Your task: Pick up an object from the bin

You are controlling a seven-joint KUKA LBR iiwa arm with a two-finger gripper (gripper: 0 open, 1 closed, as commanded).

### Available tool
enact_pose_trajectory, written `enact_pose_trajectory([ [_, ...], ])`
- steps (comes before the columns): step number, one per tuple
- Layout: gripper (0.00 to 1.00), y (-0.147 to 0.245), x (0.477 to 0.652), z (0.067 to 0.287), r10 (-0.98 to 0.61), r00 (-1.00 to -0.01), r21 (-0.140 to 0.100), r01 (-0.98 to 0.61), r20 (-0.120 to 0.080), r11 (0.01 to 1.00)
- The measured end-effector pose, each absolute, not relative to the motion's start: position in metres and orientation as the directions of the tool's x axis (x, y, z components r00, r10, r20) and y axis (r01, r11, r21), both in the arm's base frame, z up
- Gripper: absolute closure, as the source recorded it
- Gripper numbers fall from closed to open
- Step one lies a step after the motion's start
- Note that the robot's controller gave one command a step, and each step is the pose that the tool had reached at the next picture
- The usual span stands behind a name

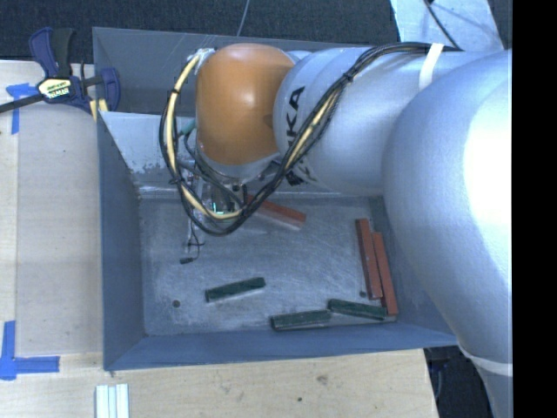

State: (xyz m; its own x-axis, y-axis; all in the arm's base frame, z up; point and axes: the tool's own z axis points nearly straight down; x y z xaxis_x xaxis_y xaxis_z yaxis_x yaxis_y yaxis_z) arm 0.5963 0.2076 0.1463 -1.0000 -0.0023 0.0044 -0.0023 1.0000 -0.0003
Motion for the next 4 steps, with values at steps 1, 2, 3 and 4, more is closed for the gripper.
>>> enact_pose_trajectory([
  [1, 0.00, 0.207, 0.598, 0.150, 0.000, -1.000, 0.001, 0.000, -0.002, 1.000],
  [2, 0.00, 0.160, 0.601, 0.140, -0.076, -0.997, 0.001, -0.076, -0.003, 0.997],
  [3, 0.00, 0.126, 0.577, 0.087, 0.149, -0.989, 0.001, 0.149, -0.003, 0.989],
  [4, 0.00, 0.124, 0.550, 0.075, 0.234, -0.972, -0.001, 0.234, 0.003, 0.972],
])
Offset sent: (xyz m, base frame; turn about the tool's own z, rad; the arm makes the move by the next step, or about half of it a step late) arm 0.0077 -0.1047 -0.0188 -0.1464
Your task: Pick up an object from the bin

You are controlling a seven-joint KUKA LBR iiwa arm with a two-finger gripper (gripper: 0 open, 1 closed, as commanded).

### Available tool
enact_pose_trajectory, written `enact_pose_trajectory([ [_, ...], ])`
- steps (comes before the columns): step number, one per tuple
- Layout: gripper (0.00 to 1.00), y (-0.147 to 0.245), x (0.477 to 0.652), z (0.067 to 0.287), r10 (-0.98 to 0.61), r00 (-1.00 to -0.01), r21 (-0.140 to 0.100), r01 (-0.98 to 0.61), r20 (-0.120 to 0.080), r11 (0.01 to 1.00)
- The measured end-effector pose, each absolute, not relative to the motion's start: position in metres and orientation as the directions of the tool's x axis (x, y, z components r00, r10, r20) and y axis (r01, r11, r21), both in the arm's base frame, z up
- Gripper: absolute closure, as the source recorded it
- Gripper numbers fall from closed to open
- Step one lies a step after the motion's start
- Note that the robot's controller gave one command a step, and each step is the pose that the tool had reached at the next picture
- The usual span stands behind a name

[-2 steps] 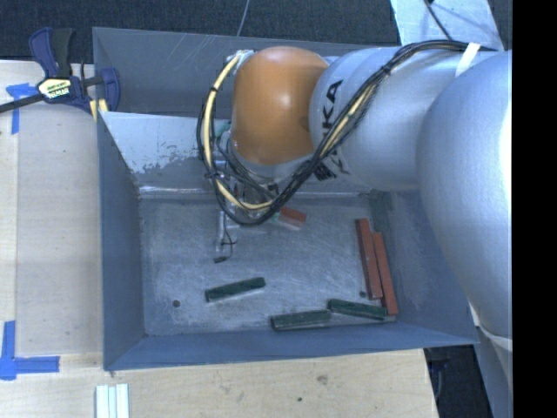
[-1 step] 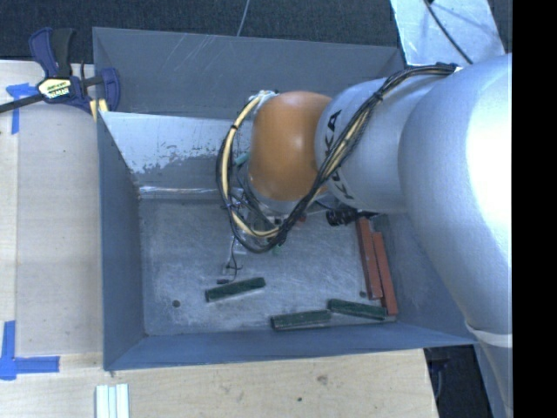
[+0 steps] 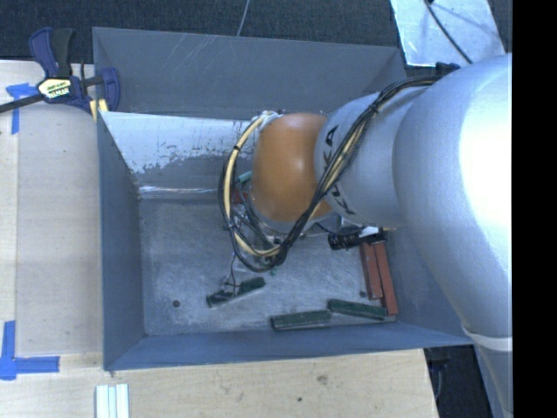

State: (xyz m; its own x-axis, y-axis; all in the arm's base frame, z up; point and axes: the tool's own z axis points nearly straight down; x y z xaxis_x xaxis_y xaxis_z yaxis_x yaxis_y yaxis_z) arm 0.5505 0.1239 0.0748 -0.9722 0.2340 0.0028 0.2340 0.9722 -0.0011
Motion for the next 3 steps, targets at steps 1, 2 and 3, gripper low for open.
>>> enact_pose_trajectory([
  [1, 0.00, 0.115, 0.542, 0.080, 0.104, -0.995, 0.001, 0.104, -0.002, 0.995],
  [2, 0.00, 0.098, 0.522, 0.077, -0.028, -1.000, 0.000, -0.028, -0.003, 1.000],
  [3, 0.00, 0.100, 0.503, 0.081, 0.029, -1.000, -0.003, 0.029, 0.000, 1.000],
])
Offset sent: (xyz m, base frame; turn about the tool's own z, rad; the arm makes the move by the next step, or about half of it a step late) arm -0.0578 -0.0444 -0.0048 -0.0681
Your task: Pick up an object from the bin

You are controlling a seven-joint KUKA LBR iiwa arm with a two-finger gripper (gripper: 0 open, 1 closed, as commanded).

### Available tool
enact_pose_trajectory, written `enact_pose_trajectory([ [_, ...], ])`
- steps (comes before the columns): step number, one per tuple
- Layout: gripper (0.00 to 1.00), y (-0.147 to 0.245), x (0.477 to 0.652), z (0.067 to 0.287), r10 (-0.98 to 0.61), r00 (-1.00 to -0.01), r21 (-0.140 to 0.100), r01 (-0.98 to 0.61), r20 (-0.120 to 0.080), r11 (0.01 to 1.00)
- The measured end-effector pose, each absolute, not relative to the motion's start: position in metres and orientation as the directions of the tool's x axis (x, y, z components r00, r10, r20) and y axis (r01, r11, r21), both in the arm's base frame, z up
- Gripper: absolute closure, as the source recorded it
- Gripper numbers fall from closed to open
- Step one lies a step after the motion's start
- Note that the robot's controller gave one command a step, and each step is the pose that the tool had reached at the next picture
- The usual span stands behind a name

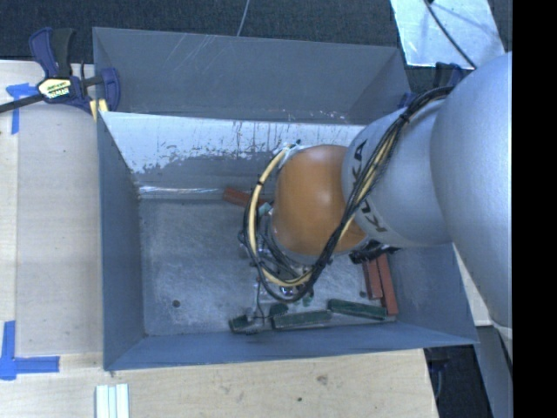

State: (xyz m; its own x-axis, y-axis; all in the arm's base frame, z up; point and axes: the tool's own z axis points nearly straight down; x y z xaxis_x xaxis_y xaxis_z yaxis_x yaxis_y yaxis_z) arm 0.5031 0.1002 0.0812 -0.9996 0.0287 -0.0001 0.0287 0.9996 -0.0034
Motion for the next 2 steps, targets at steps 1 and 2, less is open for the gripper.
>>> enact_pose_trajectory([
  [1, 0.00, 0.139, 0.487, 0.091, -0.120, -0.993, 0.002, -0.120, 0.002, 0.993],
  [2, 0.00, 0.102, 0.491, 0.090, -0.200, -0.980, 0.001, -0.200, 0.003, 0.980],
])
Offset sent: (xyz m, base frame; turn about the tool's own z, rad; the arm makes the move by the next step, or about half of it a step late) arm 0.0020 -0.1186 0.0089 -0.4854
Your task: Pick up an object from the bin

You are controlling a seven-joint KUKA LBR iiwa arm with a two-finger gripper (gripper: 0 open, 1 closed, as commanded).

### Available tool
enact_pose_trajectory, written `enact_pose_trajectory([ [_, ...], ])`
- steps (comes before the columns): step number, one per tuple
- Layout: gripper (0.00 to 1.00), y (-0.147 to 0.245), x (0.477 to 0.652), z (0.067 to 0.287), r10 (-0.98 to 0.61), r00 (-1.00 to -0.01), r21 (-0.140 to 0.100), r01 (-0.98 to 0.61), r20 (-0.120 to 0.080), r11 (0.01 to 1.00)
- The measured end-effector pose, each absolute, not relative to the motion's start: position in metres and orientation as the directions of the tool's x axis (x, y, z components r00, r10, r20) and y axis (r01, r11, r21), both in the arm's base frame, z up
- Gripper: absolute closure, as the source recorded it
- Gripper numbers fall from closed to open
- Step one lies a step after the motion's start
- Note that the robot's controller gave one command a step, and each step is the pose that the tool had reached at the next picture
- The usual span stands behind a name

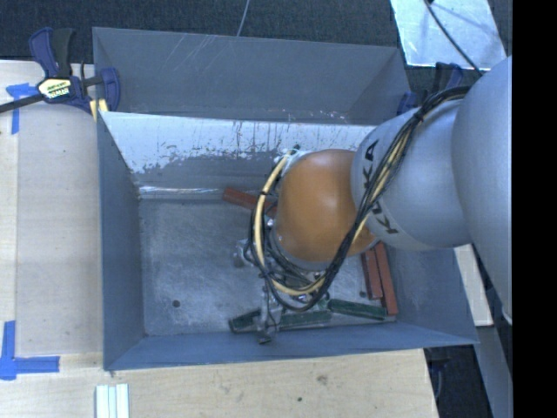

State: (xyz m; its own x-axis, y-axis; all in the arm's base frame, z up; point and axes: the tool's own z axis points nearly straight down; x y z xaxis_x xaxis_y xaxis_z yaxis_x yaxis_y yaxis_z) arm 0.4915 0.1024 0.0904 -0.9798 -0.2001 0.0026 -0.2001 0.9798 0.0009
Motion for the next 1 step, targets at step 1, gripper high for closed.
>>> enact_pose_trajectory([
  [1, 0.00, 0.0764, 0.4899, 0.0732, -0.297, -0.955, -0.002, -0.297, 0.001, 0.955],
])
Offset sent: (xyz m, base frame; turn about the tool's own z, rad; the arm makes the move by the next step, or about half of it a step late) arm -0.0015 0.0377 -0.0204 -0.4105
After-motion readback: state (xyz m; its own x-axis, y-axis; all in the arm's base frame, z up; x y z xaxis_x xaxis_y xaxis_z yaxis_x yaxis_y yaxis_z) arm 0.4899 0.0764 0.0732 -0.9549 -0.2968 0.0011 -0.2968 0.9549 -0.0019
